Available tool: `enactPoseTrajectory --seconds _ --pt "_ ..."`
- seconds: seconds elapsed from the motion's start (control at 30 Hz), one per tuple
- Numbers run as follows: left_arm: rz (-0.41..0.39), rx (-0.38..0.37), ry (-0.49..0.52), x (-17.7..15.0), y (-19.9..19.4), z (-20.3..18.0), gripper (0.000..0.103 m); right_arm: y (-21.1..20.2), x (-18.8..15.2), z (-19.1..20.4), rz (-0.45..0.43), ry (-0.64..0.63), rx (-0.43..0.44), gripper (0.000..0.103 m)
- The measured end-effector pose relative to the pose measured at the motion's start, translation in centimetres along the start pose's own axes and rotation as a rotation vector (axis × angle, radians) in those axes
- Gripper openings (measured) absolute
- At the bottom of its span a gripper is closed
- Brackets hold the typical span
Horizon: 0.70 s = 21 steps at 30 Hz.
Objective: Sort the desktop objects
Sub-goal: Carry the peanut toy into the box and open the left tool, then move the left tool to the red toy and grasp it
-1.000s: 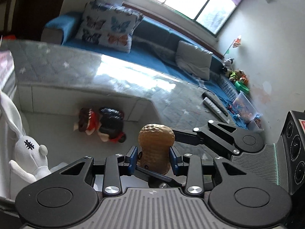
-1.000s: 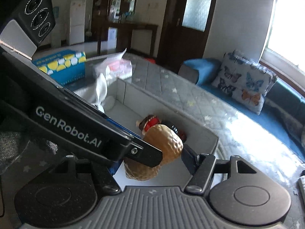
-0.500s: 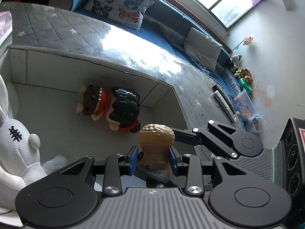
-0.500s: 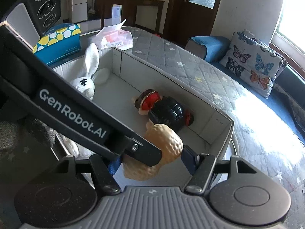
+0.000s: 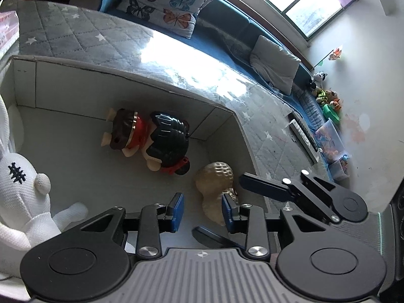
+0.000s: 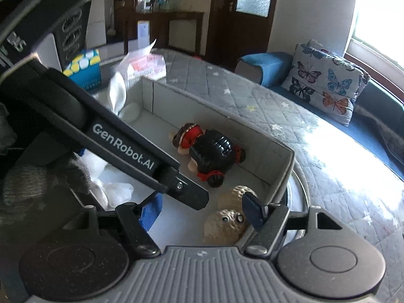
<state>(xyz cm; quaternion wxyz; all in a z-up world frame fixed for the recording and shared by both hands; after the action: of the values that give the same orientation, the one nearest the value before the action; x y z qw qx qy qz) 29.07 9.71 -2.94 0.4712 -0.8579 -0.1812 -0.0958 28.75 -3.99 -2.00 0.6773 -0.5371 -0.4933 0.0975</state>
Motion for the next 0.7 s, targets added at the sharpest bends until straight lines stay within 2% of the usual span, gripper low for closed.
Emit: enactPoseTrajectory --seconds 0.37,0.7 --pt "-0.07 0.014 0.067 -1.6 -2.4 -2.9 0.035 -6.3 -3.4 -0.4 -0.137 0.093 -0.01 0.079" --pt "-0.111 -0.023 0.119 -5.3 -4.3 -5.5 0.035 -9.5 -9.3 -0.3 -0.152 0.166 -0.056 0.083"
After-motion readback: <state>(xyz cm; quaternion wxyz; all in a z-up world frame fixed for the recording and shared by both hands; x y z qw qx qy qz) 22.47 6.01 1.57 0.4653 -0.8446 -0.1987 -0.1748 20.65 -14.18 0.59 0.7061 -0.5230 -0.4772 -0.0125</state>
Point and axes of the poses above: each gripper's, at about its wrist camera, not at the fingertips, and y roughly the way its jaws point, z to its left, x to its top, the point moved 6 cm from there along y, roughly the way its jaws point, and after that the axes turned 10 degrees about z, right-handed, at the moved point
